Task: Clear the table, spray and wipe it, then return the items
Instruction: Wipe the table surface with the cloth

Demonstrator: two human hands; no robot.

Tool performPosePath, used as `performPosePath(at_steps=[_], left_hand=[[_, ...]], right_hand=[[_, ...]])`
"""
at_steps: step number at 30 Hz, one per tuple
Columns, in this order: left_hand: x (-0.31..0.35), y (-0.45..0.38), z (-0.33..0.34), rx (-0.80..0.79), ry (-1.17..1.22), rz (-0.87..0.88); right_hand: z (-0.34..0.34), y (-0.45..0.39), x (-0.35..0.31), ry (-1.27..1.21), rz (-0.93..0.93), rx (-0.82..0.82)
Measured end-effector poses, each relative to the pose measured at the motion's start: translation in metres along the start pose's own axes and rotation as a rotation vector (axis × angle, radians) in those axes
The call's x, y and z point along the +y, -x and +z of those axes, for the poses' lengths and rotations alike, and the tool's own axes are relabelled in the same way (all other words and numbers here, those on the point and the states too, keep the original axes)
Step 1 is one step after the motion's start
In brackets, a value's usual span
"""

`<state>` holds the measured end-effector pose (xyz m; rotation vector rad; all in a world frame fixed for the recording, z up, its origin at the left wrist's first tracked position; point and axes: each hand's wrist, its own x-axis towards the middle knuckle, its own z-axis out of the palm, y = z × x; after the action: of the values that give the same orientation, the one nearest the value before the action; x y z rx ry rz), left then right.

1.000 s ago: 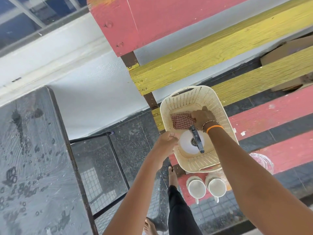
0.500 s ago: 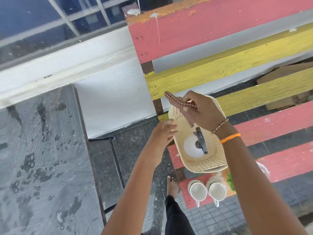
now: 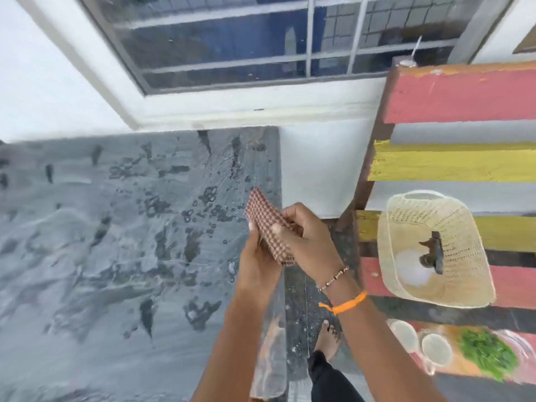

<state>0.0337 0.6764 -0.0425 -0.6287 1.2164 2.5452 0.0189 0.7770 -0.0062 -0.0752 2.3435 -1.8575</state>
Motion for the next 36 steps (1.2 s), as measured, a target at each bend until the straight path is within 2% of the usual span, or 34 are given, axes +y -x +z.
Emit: performPosePath(at_steps=[5,8,15,20,24,30,34,36], left_hand=[[0.040,0.079,-0.104,0.185,0.037,0.098],[0.062,0.124,-0.158,0.281,0.018,0.181],[0.098,0.209,-0.268,0.427,-0.046,0.350],[0.126,0.245,-0.330,0.550,-0.028,0.421],[0.149,0.256,-0.361,0.582,-0.043,0.404],[0.200,0.247,-0.413,0.602,-0.055,0.366],[0.243,0.230,-0.452,0.586,-0.119,0.309],[0.272,0.214,-0.472,0.578,-0.188,0.258]], right_hand=[[0.106,0.035,-0.023,0.102,0.066,-0.144],[0.163,0.059,-0.035,0.207,0.043,-0.225],[0.281,0.101,-0.057,0.281,0.030,-0.426],[0.366,0.111,-0.074,0.107,0.135,-0.668],[0.415,0.110,-0.082,-0.112,0.327,-0.838],[0.490,0.090,-0.084,-0.279,0.474,-0.844],[0.532,0.063,-0.087,-0.266,0.407,-0.843],[0.553,0.041,-0.093,-0.245,0.391,-0.778]])
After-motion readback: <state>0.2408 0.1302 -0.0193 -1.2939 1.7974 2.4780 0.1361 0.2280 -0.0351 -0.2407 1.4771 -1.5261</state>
